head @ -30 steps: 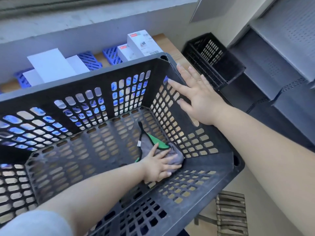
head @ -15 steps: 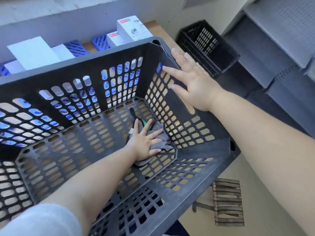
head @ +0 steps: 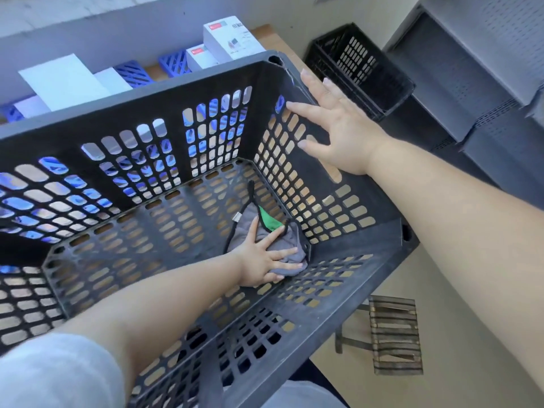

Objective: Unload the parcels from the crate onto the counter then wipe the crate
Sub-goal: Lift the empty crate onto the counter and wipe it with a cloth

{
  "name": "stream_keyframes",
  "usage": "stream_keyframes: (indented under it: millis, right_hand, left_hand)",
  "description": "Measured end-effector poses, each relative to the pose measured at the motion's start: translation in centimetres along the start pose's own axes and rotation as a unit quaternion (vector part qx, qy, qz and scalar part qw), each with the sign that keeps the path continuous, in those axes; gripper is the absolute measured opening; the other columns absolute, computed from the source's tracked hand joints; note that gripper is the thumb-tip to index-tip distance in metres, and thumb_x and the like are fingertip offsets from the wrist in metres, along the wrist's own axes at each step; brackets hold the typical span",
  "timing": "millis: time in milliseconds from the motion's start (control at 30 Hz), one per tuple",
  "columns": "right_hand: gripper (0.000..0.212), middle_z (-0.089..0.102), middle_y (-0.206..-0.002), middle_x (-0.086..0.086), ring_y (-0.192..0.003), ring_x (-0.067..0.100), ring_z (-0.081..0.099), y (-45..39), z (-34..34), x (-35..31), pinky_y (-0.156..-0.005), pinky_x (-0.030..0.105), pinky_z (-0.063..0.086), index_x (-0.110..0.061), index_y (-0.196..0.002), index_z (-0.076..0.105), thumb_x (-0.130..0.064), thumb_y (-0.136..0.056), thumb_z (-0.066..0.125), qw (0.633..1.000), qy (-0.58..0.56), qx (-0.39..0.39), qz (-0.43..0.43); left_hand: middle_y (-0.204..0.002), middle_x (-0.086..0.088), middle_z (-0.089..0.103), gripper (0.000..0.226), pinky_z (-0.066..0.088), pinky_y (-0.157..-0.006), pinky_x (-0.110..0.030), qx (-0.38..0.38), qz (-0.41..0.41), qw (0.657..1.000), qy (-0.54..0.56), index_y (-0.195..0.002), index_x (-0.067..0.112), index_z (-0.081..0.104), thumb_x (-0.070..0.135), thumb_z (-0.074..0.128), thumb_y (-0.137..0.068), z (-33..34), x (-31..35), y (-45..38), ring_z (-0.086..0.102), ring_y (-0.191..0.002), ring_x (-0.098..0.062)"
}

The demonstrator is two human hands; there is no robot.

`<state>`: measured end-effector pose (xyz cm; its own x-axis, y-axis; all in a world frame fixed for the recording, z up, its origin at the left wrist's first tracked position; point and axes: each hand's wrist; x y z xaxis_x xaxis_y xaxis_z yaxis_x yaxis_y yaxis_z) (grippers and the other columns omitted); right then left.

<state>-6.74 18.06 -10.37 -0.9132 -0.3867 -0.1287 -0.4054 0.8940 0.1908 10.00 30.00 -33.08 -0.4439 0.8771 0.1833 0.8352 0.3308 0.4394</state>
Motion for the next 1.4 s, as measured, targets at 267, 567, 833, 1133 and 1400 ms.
stream_keyframes:
  millis: [267,567,833,1133,1400]
  right_hand:
    - [0.054,-0.013,-0.162,-0.020,-0.152,0.016,-0.005,0.3,-0.3,-0.5,-0.122,0.045,0.007,-0.043,-0.150,0.030,-0.044,-0.099,0.047,1.000,0.025,-0.004,0.012]
    - [0.063,-0.007,-0.164,-0.019,-0.151,0.019,0.006,-0.5,0.6,0.7,-0.119,0.051,0.019,-0.038,-0.153,0.026,-0.046,-0.095,0.049,0.999,0.036,0.014,-0.015]
    - [0.062,-0.004,-0.165,-0.015,-0.150,0.019,0.013,-0.7,0.8,1.1,-0.119,0.050,0.022,-0.037,-0.155,0.021,-0.044,-0.098,0.043,0.998,0.034,0.027,-0.036]
    - [0.054,0.013,-0.164,-0.012,-0.150,0.016,0.016,-0.3,1.5,1.9,-0.121,0.048,0.018,-0.036,-0.154,0.024,-0.041,-0.101,0.034,0.991,-0.104,0.074,-0.040]
    - [0.046,0.031,-0.157,-0.012,-0.144,-0.002,0.025,0.3,1.4,0.8,-0.122,0.030,0.018,-0.025,-0.154,0.027,-0.027,-0.108,0.028,0.914,-0.398,0.056,0.053]
  left_hand:
    - [-0.159,0.020,-0.026,0.050,-0.014,-0.104,-0.077,-0.153,0.008,0.988,-0.036,-0.148,0.058,-0.008,0.055,0.014,-0.104,1.1,-2.3,9.7,-0.031,-0.145,-0.032]
    - [-0.165,0.012,-0.010,0.052,-0.020,-0.110,-0.065,-0.078,-0.356,0.931,0.021,-0.150,0.049,-0.014,0.056,0.003,-0.102,0.4,-8.4,14.3,-0.024,-0.148,-0.026]
    - [-0.160,0.012,-0.026,0.048,-0.021,-0.106,-0.071,0.004,-0.281,0.934,0.222,-0.142,0.065,-0.016,0.057,0.009,-0.102,0.2,-2.8,7.4,-0.031,-0.142,-0.044]
    - [-0.157,0.021,-0.026,0.050,-0.015,-0.112,-0.068,0.370,-0.307,0.755,0.446,-0.138,0.061,-0.014,0.043,0.020,-0.106,-11.2,-2.3,4.3,-0.030,-0.145,-0.034]
    - [-0.154,0.021,-0.027,0.064,-0.013,-0.113,-0.061,0.571,-0.314,0.548,0.524,-0.147,0.046,-0.008,0.063,0.014,-0.090,-21.0,-3.6,0.8,-0.025,-0.148,-0.025]
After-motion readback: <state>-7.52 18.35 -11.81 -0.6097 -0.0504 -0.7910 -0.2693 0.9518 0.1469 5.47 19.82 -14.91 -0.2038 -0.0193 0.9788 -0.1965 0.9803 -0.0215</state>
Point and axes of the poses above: each hand's wrist, its own y-axis away from the middle knuckle, its own z-axis out of the palm, x = y × z
